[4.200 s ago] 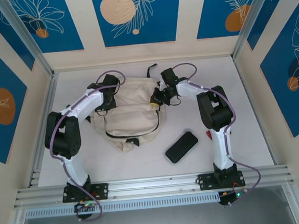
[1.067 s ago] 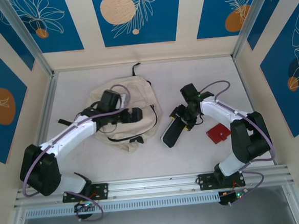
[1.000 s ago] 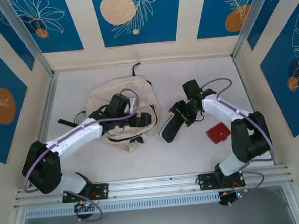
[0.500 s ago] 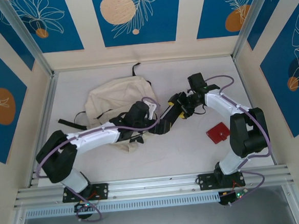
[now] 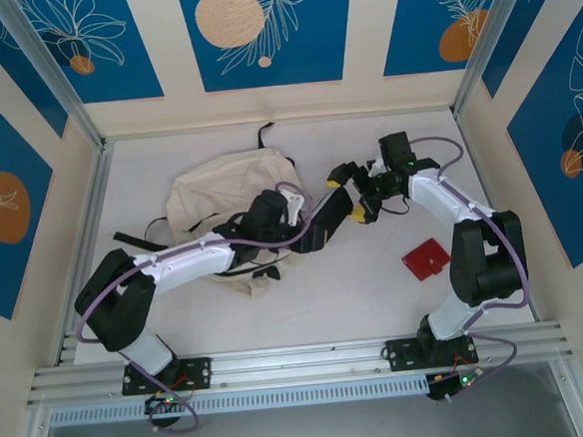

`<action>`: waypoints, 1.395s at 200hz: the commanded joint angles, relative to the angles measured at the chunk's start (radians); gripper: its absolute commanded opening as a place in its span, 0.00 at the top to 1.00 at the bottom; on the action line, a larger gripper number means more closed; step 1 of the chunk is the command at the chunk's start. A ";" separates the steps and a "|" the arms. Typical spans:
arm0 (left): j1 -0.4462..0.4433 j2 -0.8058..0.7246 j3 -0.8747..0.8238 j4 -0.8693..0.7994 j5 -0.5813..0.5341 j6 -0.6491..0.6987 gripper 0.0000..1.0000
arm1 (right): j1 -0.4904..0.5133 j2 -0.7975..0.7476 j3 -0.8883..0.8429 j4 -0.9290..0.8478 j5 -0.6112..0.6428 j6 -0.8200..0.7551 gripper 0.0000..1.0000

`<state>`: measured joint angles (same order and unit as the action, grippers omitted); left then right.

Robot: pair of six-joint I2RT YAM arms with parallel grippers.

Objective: Pack the student bag

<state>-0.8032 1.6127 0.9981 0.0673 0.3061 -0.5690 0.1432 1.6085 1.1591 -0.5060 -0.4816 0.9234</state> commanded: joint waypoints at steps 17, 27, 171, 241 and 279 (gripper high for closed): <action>0.096 -0.052 0.020 0.000 0.170 -0.137 0.52 | -0.052 0.003 0.043 0.073 -0.227 -0.186 0.01; 0.122 -0.059 0.019 0.002 0.211 -0.176 0.53 | -0.055 0.014 0.049 0.084 -0.268 -0.218 0.01; 0.337 -0.143 0.102 -0.015 0.497 -0.468 0.62 | 0.057 0.163 0.060 0.654 -0.501 0.176 0.00; 0.352 -0.144 0.087 0.095 0.541 -0.575 0.63 | 0.068 0.157 0.005 0.852 -0.524 0.336 0.10; 0.357 -0.149 0.088 0.089 0.544 -0.584 0.61 | 0.072 0.164 -0.017 0.944 -0.515 0.404 0.16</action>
<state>-0.4641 1.4933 1.0744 0.1169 0.8127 -1.1328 0.2096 1.7714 1.1687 0.3416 -0.9764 1.2545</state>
